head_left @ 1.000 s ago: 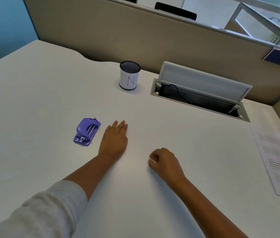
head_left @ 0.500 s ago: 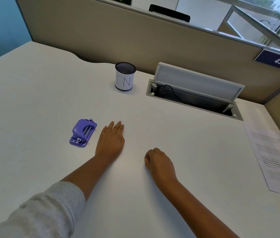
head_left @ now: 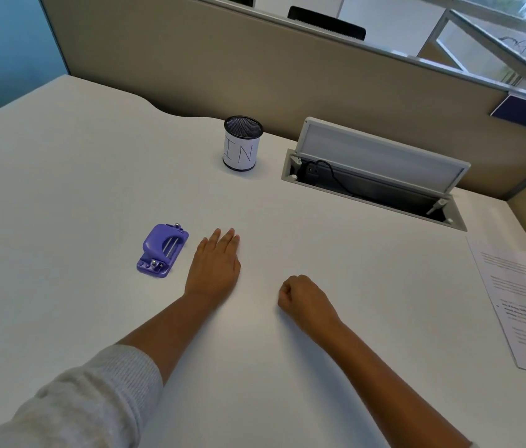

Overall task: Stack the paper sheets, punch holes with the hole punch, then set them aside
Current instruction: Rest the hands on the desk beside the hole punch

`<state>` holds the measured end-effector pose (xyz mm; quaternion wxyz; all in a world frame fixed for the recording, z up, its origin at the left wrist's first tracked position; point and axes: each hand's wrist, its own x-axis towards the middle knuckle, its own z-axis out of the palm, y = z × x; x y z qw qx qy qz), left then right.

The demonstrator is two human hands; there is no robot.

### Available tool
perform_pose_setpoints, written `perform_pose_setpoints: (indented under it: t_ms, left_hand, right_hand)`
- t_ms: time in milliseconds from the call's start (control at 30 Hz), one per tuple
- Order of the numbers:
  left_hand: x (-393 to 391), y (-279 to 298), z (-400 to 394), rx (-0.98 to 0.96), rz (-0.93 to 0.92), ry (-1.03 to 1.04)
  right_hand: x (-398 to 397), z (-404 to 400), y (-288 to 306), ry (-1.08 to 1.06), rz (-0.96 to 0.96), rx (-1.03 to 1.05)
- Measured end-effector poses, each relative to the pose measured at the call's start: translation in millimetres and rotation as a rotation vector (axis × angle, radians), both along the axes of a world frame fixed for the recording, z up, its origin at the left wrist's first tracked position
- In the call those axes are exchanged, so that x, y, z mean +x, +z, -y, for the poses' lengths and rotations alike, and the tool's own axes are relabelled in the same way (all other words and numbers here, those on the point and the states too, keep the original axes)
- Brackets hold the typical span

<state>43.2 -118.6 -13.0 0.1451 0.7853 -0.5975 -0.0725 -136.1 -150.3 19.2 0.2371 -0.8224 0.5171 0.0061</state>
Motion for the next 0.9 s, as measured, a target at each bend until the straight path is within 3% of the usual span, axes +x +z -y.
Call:
perform_pose_setpoints:
  t_ms: [133, 467, 600, 767, 900]
  left_hand:
    - [0.8, -0.7, -1.4, -0.005, 0.037, -0.006]
    - [0.5, -8.7, -0.9, -0.039, 0.089, -0.028]
    - [2.0, -13.6, 2.7, -0.057, 0.070, -0.020]
    - [3.7, -20.0, 4.2, -0.062, 0.090, 0.000]
    - [4.3, -20.2, 4.2, -0.053, 0.089, 0.018]
  right_hand:
    - [-2.3, 30.3, 13.7, -0.100, 0.294, 0.206]
    - [95.9, 178.0, 102.4, -0.130, 0.484, -0.129]
    - [147.4, 221.5, 125.4, -0.074, 0.423, -0.252]
    - [193.5, 251.3, 117.3, -0.083, 0.279, -0.199]
    - [202.9, 261.5, 109.4, -0.060, 0.277, -0.208]
